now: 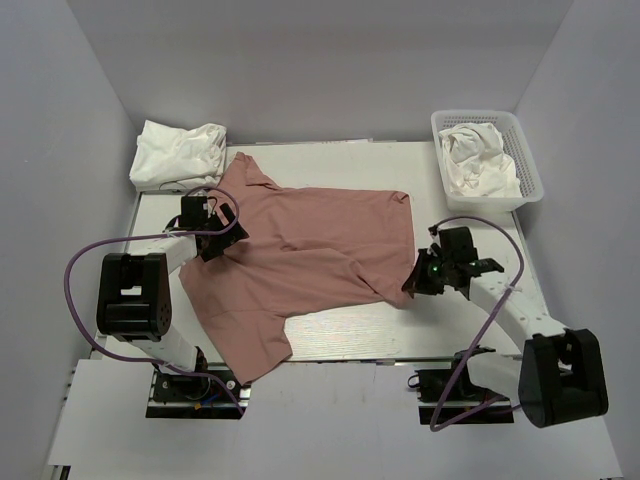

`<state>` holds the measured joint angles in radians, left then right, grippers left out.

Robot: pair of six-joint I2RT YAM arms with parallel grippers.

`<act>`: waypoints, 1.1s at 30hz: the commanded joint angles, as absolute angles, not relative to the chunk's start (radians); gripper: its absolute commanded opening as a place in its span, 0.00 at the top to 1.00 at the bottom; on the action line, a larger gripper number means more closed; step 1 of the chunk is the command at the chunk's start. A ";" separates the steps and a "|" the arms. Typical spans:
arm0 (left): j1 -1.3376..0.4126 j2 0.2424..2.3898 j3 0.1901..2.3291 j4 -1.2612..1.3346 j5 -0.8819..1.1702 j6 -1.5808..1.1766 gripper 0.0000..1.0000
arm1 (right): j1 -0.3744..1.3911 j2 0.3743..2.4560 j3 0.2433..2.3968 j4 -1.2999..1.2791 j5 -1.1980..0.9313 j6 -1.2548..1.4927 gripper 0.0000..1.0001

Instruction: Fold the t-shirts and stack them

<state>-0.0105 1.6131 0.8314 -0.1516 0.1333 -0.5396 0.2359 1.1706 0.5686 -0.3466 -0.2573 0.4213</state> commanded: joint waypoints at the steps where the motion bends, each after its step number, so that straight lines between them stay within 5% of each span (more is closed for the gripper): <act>1: -0.008 1.629 0.824 -0.229 0.077 -0.531 0.00 | 0.235 1.086 0.661 -0.501 -0.265 0.472 1.00; 11: -0.008 1.608 0.824 -0.238 0.048 -0.531 0.00 | 0.230 0.974 0.830 -1.022 -0.321 0.552 1.00; 20: -0.008 1.586 0.851 -0.291 -0.011 -0.528 0.00 | 0.222 1.152 0.815 -0.741 -0.212 0.554 1.00; 25: -0.041 1.473 0.922 -0.309 0.116 -0.499 0.00 | 0.221 1.258 0.766 -0.626 -0.356 0.489 1.00; 33: -0.410 1.419 0.902 -0.156 0.331 -0.540 0.00 | 0.193 1.255 0.775 -0.463 -0.267 0.549 1.00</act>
<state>-0.2687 1.4094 0.8860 -0.1810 0.2306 -0.5392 0.2142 1.2648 0.7410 -0.5823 -0.3008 0.5217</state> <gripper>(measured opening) 0.995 0.015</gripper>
